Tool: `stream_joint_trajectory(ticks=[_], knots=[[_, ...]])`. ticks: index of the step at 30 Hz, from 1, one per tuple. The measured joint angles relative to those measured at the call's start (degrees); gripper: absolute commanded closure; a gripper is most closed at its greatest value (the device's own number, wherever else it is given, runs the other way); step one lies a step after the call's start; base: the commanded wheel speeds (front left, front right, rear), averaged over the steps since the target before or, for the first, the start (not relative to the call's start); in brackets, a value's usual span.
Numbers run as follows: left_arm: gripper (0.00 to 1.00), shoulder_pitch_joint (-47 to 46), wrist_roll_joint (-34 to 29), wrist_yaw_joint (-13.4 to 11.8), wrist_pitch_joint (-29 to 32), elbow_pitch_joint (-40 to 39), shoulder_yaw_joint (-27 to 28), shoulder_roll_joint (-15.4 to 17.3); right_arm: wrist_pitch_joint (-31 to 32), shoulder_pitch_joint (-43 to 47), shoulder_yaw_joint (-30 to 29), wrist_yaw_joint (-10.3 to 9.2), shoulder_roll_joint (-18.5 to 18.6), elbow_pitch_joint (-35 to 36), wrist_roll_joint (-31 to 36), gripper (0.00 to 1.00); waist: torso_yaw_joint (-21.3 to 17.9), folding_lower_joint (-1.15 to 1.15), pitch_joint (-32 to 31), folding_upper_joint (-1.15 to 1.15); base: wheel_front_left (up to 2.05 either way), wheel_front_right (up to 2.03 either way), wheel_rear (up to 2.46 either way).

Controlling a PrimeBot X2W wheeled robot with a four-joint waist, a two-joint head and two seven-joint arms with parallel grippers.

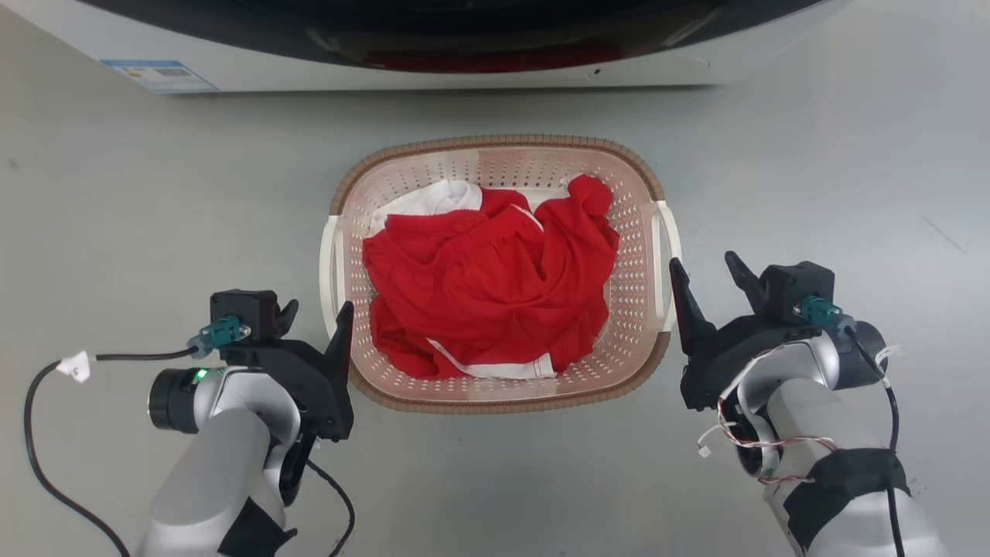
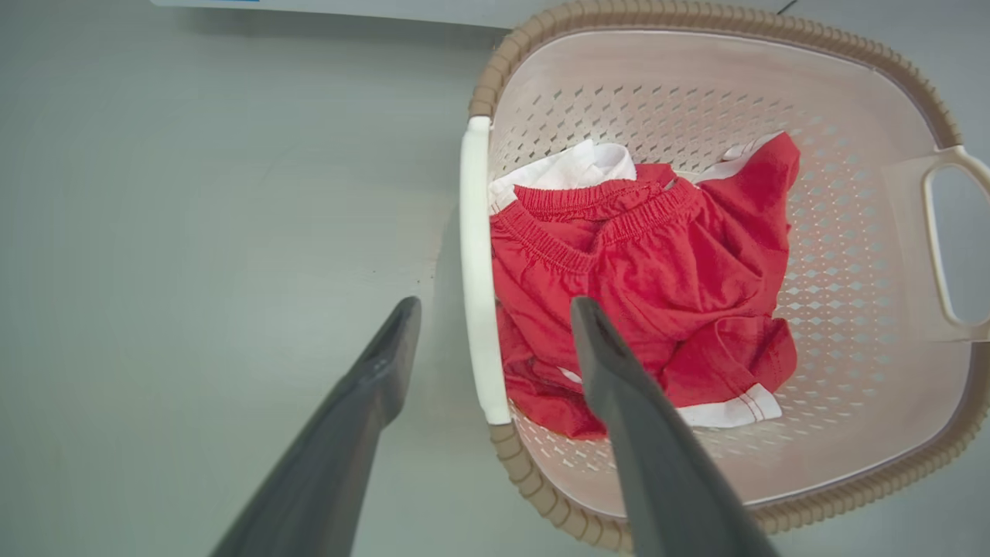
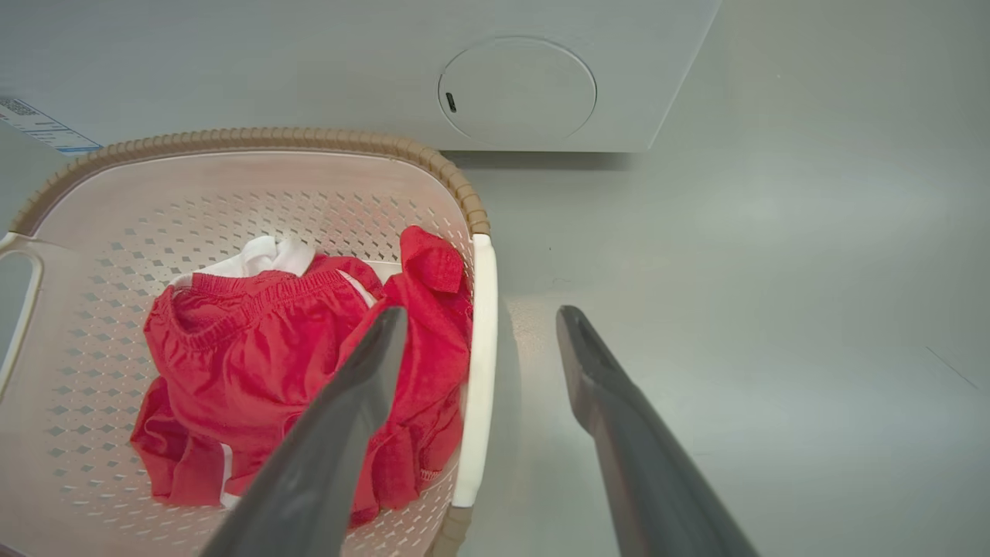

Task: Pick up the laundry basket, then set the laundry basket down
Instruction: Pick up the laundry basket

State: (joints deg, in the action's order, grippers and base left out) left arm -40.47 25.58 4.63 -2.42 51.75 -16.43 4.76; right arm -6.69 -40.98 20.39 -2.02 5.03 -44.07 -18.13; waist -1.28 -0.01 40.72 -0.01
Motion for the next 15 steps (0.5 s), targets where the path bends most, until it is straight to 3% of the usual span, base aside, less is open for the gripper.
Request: stream_joint_trajectory(ticks=[15], knots=[[0.0, -7.73, 2.16, 1.94, 3.32, 6.21, 0.77, 1.67, 0.18, -6.79, 2.05, 0.51, -1.12, -6.41, -0.19, 0.0, -1.39, 0.0, 5.41, 0.0, 0.0, 0.0, 0.0]])
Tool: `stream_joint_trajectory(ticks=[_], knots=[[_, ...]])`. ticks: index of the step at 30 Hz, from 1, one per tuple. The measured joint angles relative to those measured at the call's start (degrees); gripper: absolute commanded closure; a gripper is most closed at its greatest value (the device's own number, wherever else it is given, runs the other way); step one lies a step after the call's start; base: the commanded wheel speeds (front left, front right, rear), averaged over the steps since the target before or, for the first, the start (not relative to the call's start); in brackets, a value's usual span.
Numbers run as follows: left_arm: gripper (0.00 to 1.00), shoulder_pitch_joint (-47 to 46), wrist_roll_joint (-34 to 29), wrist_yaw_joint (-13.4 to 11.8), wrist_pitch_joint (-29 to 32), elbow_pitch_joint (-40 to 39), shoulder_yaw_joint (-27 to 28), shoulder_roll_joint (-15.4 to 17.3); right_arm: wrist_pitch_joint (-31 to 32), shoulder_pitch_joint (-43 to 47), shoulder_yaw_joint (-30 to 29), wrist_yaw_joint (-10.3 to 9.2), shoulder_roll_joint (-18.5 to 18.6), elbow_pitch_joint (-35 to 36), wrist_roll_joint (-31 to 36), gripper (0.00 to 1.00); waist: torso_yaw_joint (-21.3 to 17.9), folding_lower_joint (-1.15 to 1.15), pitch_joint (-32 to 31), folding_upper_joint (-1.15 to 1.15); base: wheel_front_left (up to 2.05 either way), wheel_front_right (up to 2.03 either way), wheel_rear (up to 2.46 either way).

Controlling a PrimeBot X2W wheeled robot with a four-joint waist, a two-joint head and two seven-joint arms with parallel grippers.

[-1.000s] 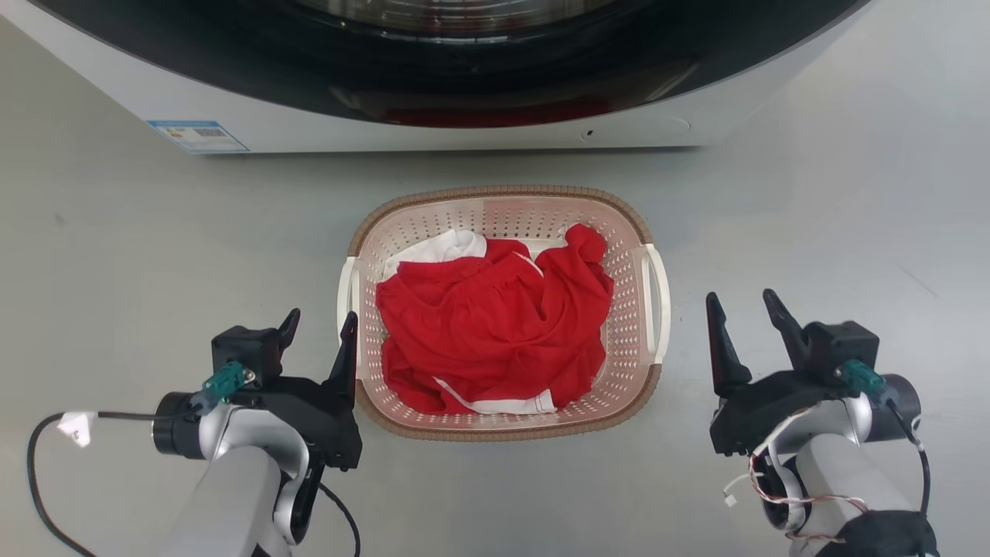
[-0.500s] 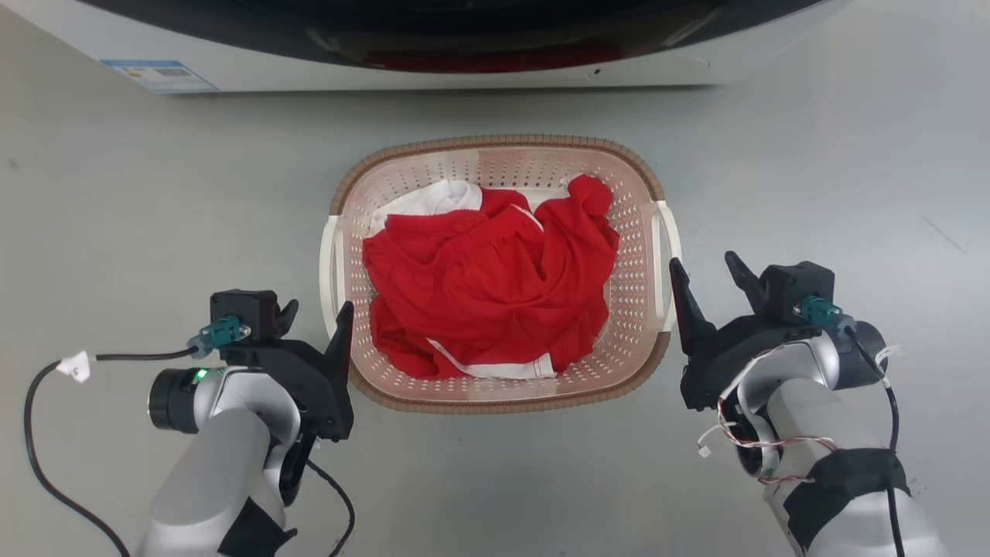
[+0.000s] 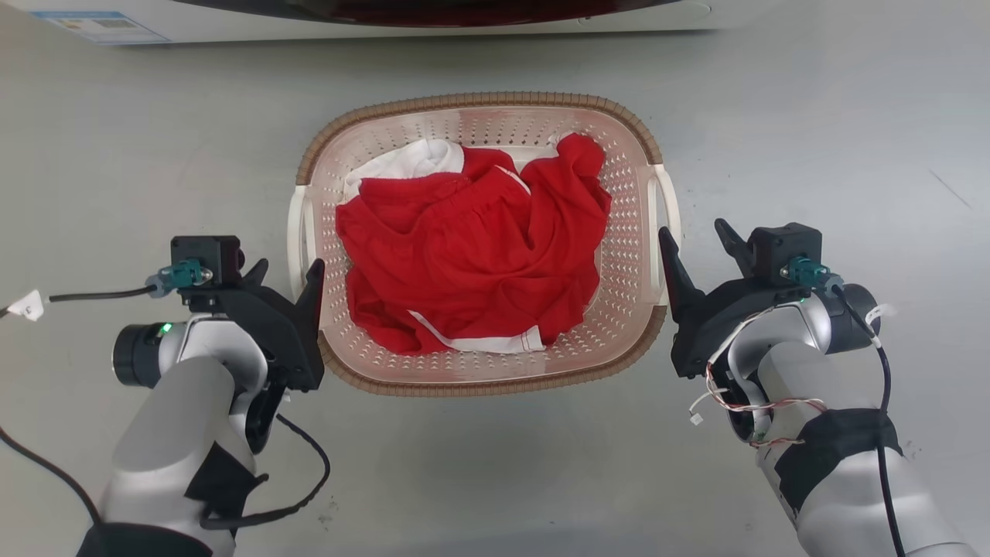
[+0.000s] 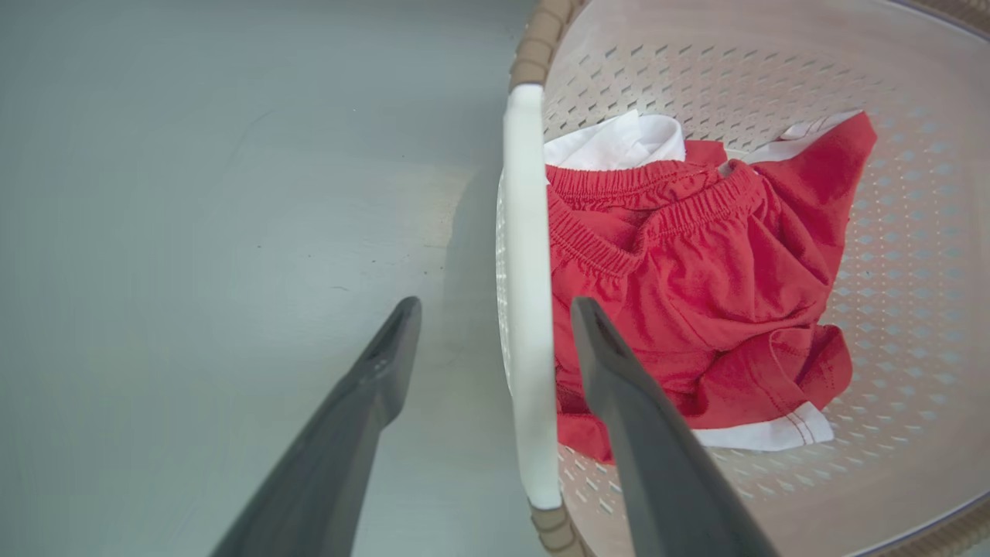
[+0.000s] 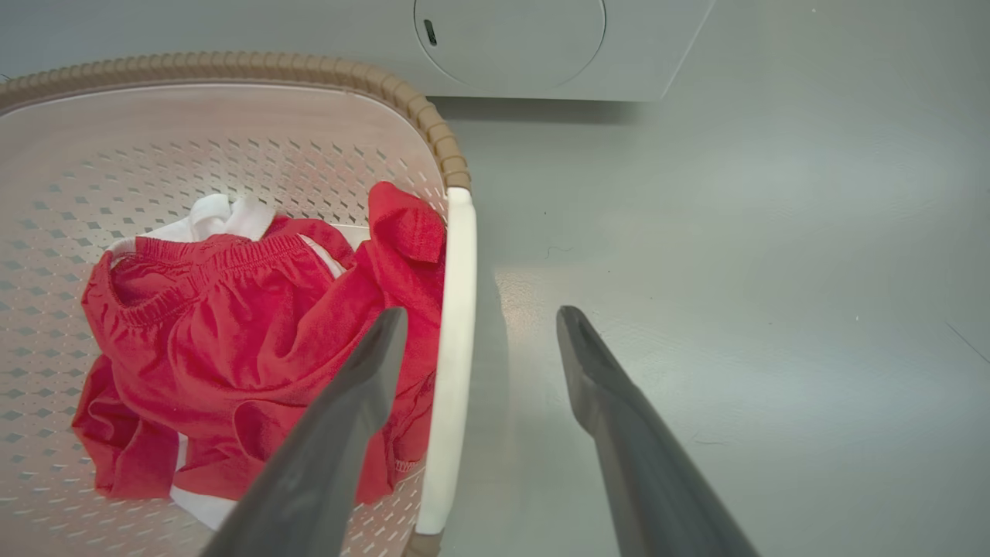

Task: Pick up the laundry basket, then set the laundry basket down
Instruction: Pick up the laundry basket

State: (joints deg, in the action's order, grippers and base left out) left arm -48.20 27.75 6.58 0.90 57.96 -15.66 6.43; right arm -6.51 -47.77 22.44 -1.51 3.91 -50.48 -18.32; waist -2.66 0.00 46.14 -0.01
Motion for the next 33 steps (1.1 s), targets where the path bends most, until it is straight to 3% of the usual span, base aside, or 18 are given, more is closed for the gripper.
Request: stream_joint_trajectory(ticks=[14, 15, 16, 17, 18, 19, 33], knots=[[0.0, -5.06, 0.46, 0.49, 1.21, 4.48, -1.11, -0.49, -0.74, -3.42, 3.66, 0.51, -0.16, -3.44, -3.36, 0.0, -0.49, 0.0, 3.18, 0.0, 0.0, 0.0, 0.0], [0.0, -5.33, 0.54, 0.51, 1.33, 4.8, -1.12, -0.54, -0.9, -3.47, 4.02, 0.51, -0.16, -3.44, -3.63, 0.06, -0.41, 0.0, 3.25, 0.0, 0.0, 0.0, 0.0], [0.0, -5.64, 0.57, 0.51, 1.36, 5.02, -1.11, -0.56, -1.01, -3.58, 4.34, 0.51, -0.16, -3.44, -4.05, 0.06, -0.33, 0.0, 3.33, 0.0, 0.0, 0.0, 0.0], [0.1, -5.91, 0.77, 0.51, 1.36, 5.17, -1.1, -0.63, -1.13, -3.75, 4.6, 0.51, -0.16, -3.44, -4.41, 0.27, -0.24, 0.0, 3.41, 0.0, 0.0, 0.0, 0.0], [0.62, -6.16, 0.88, 0.51, 1.35, 5.41, -1.09, -0.69, -1.11, -4.0, 5.01, 0.51, -0.16, -3.52, -4.57, 0.84, -0.16, 0.0, 3.49, 0.0, 0.0, 0.0, 0.0], [1.0, -6.39, 0.9, 0.52, 1.35, 5.67, -1.1, -0.79, -1.11, -4.31, 5.41, 0.51, -0.16, -3.63, -4.75, 1.0, -0.08, 0.0, 3.56, 0.0, 0.0, 0.0, 0.0], [1.0, -7.84, 1.58, 0.98, -0.08, 8.48, -1.33, -2.23, -1.89, -6.17, 7.11, -0.02, -0.22, -5.94, -7.99, 1.0, 0.64, 0.01, 3.78, 0.02, 0.0, 0.0, 0.0]])
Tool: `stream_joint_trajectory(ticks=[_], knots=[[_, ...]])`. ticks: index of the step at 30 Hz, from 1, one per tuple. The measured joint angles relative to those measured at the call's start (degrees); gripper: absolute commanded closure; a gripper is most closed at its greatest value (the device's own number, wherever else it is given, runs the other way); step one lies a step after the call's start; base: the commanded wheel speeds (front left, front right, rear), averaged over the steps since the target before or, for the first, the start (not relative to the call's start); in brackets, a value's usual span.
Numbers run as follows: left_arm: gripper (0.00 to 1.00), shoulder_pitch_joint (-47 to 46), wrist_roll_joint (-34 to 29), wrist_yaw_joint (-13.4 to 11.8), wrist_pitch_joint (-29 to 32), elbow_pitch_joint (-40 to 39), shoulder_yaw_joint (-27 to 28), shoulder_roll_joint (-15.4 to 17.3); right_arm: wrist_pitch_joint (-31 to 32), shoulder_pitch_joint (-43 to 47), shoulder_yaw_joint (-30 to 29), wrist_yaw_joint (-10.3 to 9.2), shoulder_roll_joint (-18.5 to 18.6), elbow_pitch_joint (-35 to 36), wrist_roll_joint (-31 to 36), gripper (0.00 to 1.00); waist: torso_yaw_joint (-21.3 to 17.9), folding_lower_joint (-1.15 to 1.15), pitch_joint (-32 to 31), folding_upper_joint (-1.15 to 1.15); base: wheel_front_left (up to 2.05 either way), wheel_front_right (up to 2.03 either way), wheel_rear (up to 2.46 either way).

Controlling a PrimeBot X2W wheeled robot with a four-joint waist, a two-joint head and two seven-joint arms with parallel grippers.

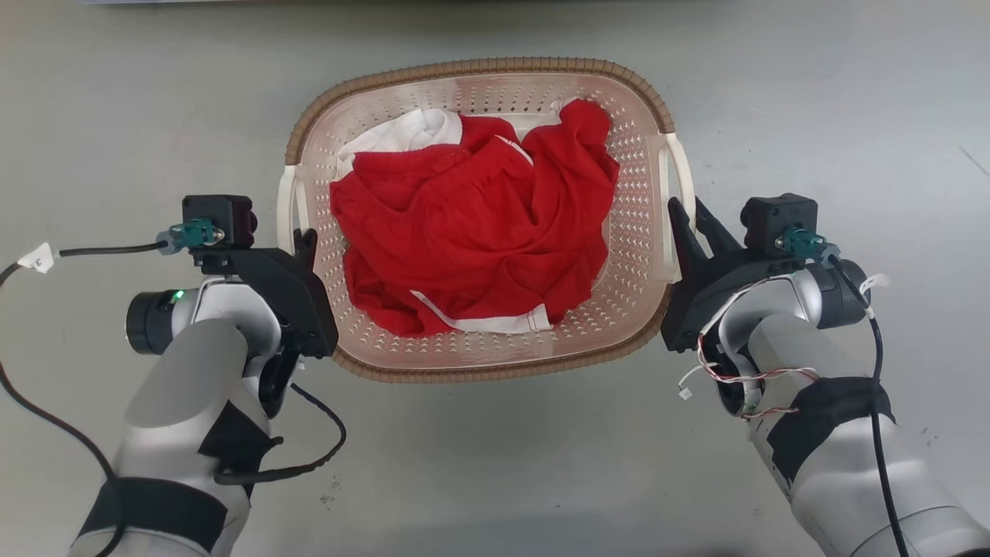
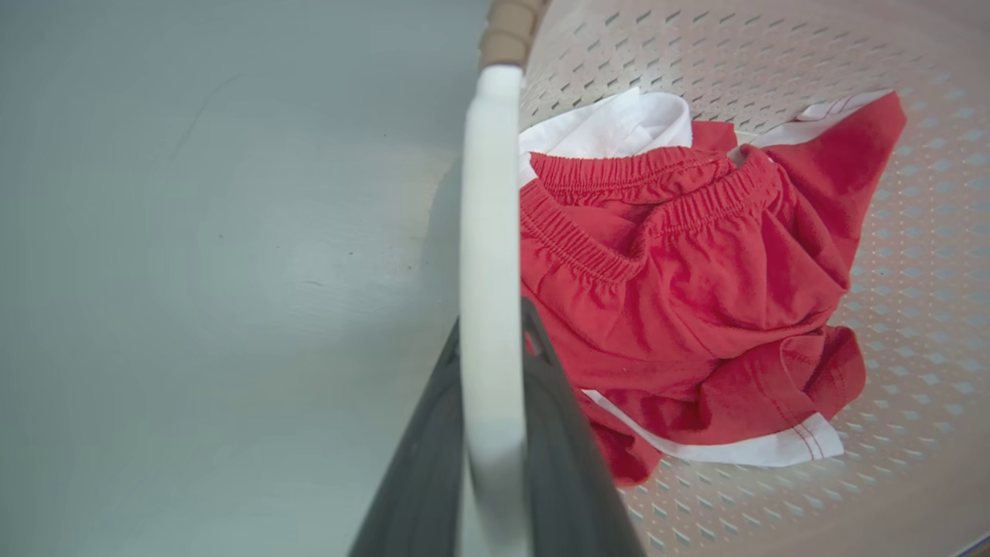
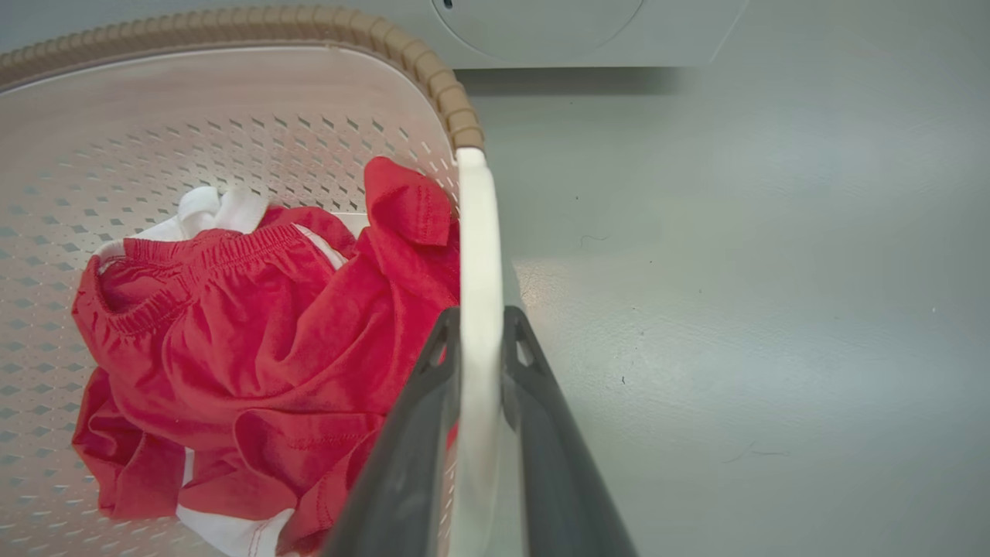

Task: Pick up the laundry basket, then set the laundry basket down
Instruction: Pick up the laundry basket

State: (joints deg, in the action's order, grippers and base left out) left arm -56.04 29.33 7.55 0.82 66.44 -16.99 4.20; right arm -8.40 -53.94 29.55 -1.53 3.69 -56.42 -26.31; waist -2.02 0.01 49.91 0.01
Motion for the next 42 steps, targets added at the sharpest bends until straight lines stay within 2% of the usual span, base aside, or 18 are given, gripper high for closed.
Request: stream_joint_trajectory(ticks=[18, 30, 42], knots=[[1.0, 2.31, 1.96, 0.0, -2.53, 4.44, -0.22, -1.57, -0.92, 1.3, 1.98, 0.55, -0.73, -5.73, -2.71, 1.0, 0.85, 0.0, -5.59, 0.0, 0.0, 0.0, 0.0], [1.0, 7.41, 2.04, 0.01, -2.65, 6.14, -1.55, -2.78, -0.11, 4.97, 2.97, 1.74, -1.29, -10.09, -5.09, 1.0, 0.97, 0.0, -12.55, 0.0, 0.0, 0.0, 0.0], [1.0, 12.77, 2.56, 0.01, -1.33, 6.94, -2.45, -3.34, 3.35, 9.39, 4.65, 3.07, -1.52, -11.93, -7.64, 1.0, 0.86, 0.0, -20.18, 0.0, 0.0, 0.0, 0.0]])
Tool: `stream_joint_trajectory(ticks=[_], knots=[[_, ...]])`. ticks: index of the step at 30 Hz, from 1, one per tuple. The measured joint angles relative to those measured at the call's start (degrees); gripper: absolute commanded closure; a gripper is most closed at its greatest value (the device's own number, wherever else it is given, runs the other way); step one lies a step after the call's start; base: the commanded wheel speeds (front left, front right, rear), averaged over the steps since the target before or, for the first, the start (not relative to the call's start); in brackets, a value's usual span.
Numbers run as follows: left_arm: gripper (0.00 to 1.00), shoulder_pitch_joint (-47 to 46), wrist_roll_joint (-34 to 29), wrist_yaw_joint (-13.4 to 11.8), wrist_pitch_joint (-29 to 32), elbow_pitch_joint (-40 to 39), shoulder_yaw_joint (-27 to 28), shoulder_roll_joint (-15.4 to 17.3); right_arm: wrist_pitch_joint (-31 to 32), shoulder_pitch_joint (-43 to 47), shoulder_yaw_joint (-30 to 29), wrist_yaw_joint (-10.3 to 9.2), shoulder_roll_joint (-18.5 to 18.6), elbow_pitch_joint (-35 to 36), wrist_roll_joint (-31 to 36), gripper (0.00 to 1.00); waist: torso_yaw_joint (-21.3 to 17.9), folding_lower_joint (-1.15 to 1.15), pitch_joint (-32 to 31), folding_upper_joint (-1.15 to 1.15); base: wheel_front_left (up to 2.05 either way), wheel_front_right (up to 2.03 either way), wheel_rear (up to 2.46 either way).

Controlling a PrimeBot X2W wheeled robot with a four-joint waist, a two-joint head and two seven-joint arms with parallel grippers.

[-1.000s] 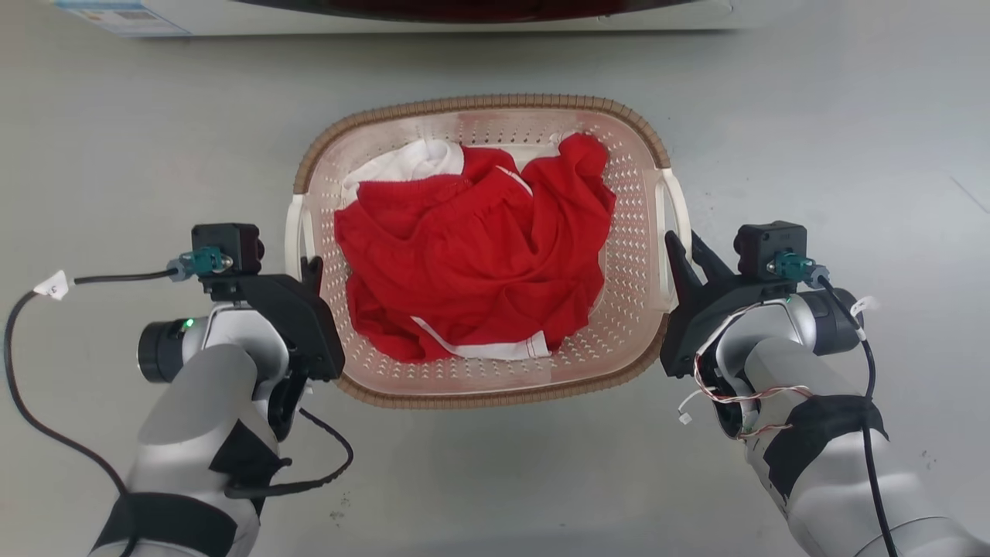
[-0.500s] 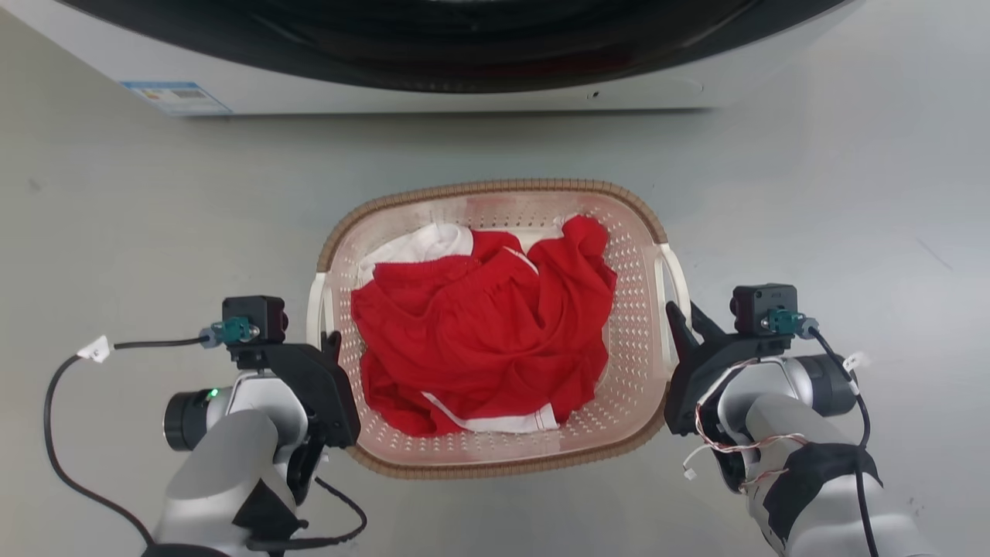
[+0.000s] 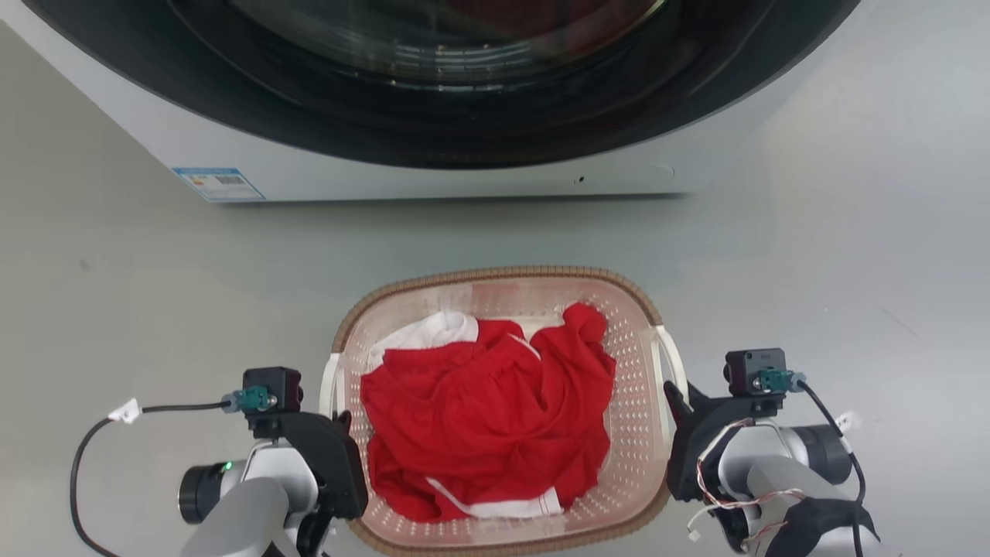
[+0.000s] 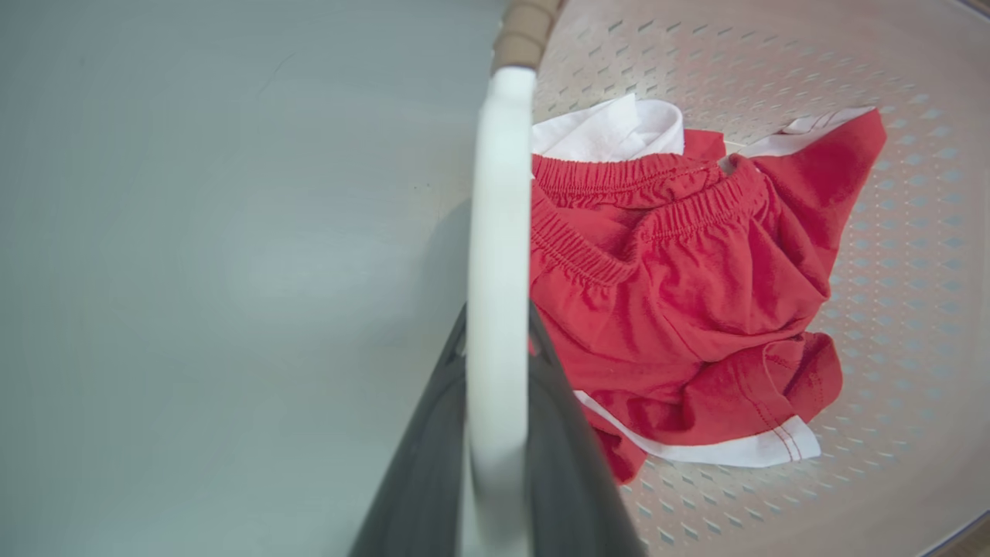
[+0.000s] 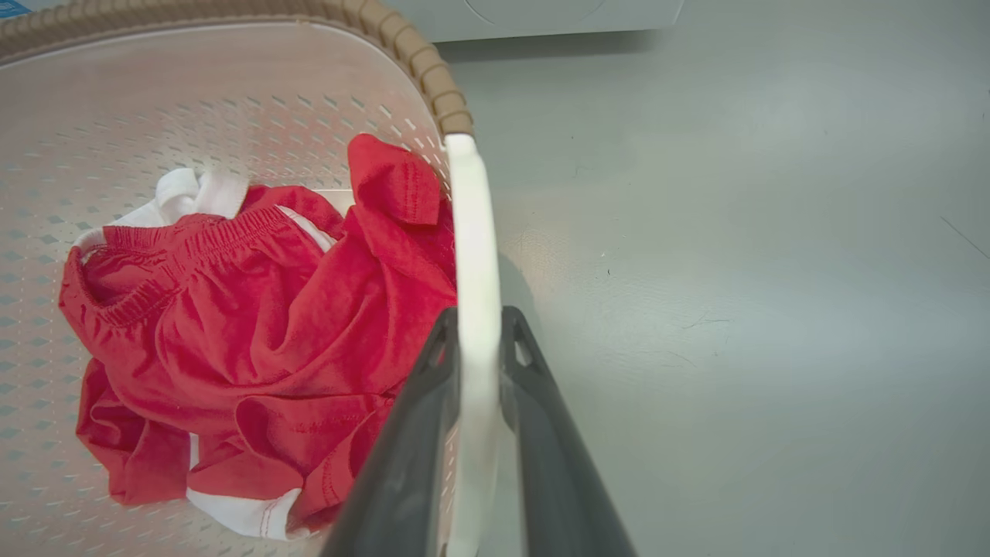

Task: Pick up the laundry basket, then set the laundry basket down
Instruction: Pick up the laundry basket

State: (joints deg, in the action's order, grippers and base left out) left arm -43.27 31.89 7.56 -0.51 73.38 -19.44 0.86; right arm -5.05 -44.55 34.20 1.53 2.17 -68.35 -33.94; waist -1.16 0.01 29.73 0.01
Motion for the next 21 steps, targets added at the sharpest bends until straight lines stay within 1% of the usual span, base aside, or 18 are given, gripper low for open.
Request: stream_joint_trajectory(ticks=[13, 21], knots=[[1.0, 5.0, 0.93, 0.0, 3.23, 0.44, -0.37, -0.21, 4.07, 4.39, 1.67, 1.08, -0.15, -1.08, -2.5, 1.0, -0.11, 0.0, -7.6, -0.01, 0.0, 0.0, 0.0], [1.0, 9.32, 3.35, 0.0, 6.02, 0.54, -1.14, -0.23, 7.08, 8.08, 3.01, 1.59, -0.26, -1.33, -4.22, 1.0, -0.19, 0.0, -12.94, -0.01, 0.0, 0.0, 0.0]])
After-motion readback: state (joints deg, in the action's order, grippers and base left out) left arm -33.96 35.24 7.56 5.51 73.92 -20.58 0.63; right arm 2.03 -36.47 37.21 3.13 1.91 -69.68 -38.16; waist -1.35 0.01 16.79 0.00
